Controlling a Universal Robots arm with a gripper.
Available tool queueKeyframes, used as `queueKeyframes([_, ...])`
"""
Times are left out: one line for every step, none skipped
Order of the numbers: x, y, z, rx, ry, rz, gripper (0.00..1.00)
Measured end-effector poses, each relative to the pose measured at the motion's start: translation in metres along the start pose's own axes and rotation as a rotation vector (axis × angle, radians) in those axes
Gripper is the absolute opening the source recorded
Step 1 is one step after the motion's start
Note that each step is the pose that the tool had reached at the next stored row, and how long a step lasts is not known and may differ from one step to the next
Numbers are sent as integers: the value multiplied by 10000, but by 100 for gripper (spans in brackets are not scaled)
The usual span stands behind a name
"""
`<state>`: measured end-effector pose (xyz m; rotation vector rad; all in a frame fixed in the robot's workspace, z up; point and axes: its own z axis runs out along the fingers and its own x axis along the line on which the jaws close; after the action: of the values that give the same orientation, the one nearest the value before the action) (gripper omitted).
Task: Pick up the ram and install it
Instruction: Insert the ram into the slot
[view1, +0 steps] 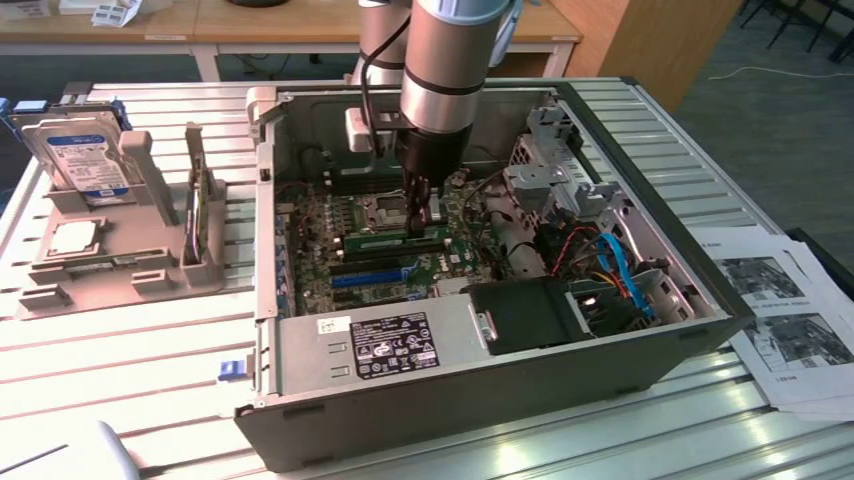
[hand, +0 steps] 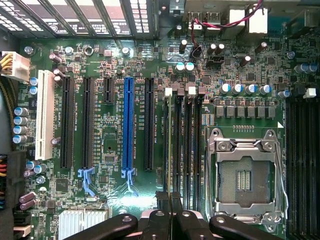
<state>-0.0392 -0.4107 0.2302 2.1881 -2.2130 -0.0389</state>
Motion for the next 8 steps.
queueKeyframes([0, 0, 1, 0, 0, 0, 12])
queueKeyframes([-1, 0, 1, 0, 0, -1, 12])
queueKeyframes([-2, 0, 2, 0, -1, -1, 12])
queueKeyframes([-3, 0, 3, 0, -2, 0, 12])
queueKeyframes([-3, 0, 3, 1, -2, 0, 12])
queueKeyframes([-4, 0, 3, 1, -1, 0, 12])
queueKeyframes([-5, 0, 3, 0, -1, -1, 12])
queueKeyframes([-5, 0, 3, 0, -1, -1, 12])
